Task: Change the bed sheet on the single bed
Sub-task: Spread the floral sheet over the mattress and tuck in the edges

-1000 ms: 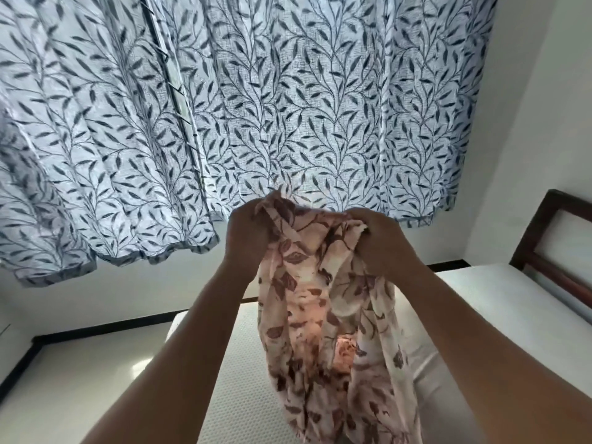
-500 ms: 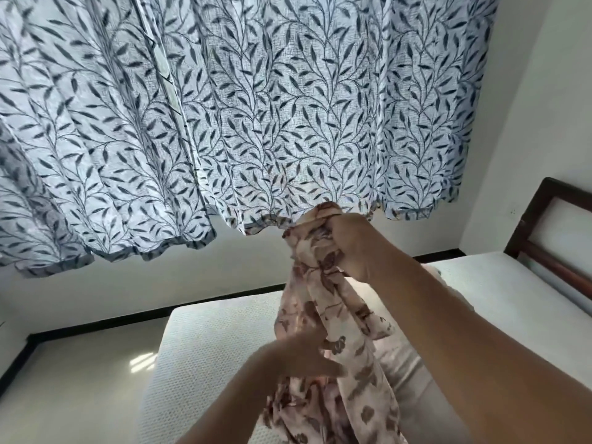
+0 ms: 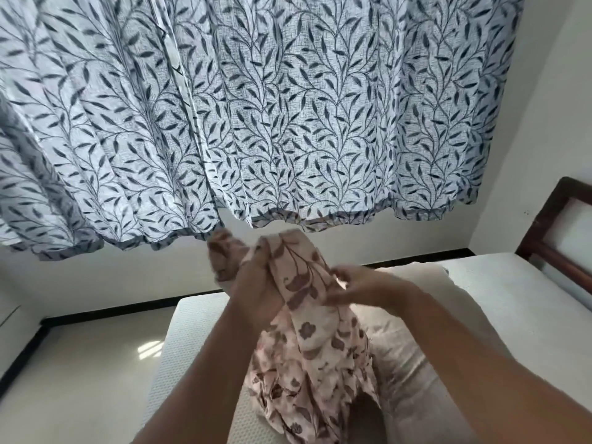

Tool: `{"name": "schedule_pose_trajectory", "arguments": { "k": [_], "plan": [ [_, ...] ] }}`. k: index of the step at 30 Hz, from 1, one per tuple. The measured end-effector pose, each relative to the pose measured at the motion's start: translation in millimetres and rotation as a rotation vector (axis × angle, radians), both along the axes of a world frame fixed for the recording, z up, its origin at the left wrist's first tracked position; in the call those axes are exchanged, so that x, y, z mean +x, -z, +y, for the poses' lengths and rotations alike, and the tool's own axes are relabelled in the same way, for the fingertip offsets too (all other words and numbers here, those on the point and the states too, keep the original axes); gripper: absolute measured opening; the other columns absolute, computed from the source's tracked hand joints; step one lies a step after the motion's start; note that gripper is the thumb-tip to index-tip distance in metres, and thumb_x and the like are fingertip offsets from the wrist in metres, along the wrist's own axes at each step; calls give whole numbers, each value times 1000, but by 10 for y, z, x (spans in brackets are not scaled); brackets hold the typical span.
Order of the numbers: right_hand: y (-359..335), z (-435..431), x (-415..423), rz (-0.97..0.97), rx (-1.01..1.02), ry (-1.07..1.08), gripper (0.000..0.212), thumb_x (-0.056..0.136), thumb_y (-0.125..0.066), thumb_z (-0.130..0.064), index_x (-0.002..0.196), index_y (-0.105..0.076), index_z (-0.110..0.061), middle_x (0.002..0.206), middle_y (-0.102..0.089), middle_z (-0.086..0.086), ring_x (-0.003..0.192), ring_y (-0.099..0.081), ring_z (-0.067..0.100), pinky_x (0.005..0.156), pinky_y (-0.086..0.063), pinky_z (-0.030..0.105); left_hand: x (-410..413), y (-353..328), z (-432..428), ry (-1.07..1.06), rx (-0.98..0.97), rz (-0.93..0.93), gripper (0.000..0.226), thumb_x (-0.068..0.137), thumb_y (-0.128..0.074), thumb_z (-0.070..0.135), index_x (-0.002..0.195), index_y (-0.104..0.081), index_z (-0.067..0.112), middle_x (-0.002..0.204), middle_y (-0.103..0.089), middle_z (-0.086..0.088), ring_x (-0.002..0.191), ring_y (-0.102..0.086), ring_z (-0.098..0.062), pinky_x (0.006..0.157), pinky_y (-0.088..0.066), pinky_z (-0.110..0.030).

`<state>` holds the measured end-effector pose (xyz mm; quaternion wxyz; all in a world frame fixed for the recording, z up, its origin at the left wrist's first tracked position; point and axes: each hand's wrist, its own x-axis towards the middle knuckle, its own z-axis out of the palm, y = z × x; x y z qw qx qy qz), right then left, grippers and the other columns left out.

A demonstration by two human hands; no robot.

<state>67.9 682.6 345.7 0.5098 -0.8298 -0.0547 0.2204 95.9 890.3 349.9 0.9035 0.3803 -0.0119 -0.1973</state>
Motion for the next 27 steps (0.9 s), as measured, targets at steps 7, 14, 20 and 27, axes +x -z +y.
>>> {"name": "schedule_pose_trajectory", "arguments": {
  "k": [7,14,20,27],
  "plan": [
    [539,131,96,-282,-55,544,9,95,-48,-12,96,-55,-16,88,-65,5,83,-62,25,71,-48,36,104,-171,227,-110,-46,-5,61,105,-34,43,140,-49,-5,129,-61,-27,112,-65,-38,90,-57,-54],
    [-169,104,208,-290,210,368,25,99,-52,-20,102,-77,-24,92,-78,8,86,-75,28,83,-62,48,72,227,318,-156,719,124,32,93,-67,24,110,-64,-3,102,-62,-21,74,-60,-25,53,-51,-32],
    [-500,297,98,-312,-93,-155,31,96,-59,-16,122,-72,-27,104,-77,-2,92,-75,16,84,-61,34,-136,234,134,246,986,-694,66,78,-82,-2,135,-53,14,127,-66,-7,115,-64,-19,95,-54,-30],
    [-534,9,38,-207,39,-110,43,78,-85,-19,116,-66,-22,103,-76,5,88,-75,24,77,-62,39,-47,218,260,-33,1103,-506,25,76,-70,17,100,-64,15,99,-73,-6,97,-69,-26,83,-59,-51]
  ]
}}
